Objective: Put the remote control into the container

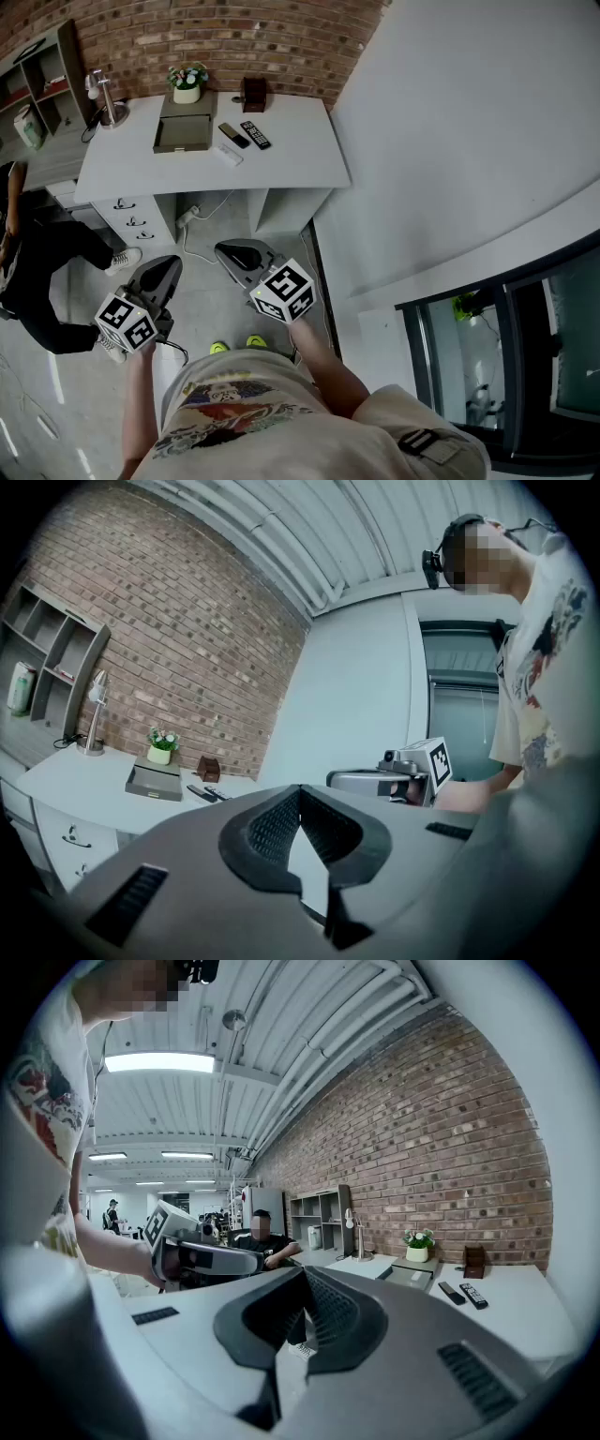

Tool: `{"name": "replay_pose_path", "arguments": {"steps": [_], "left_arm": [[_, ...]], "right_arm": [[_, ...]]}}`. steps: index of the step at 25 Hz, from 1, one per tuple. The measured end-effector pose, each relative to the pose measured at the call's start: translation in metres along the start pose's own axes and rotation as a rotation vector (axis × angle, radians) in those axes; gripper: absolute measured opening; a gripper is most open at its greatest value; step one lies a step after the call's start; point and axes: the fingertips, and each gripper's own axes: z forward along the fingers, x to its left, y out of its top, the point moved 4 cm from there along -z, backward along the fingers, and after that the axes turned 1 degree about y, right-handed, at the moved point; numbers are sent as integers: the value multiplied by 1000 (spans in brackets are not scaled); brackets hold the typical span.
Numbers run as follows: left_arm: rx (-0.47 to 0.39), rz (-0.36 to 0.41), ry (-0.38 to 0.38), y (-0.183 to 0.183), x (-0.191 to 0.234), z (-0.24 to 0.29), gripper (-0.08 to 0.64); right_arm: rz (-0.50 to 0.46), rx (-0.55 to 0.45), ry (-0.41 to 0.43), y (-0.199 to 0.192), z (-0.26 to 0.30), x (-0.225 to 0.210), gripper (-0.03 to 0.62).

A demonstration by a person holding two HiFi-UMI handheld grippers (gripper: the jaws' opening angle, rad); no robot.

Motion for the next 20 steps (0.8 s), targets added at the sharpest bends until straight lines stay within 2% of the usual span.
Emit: {"name": "replay_pose_path", "arguments": {"steps": [20], "left_arm": [[-8, -13, -21, -6, -6, -8, 5]], "right_arm": [[-24, 61, 11, -10, 6, 15, 12]]}}
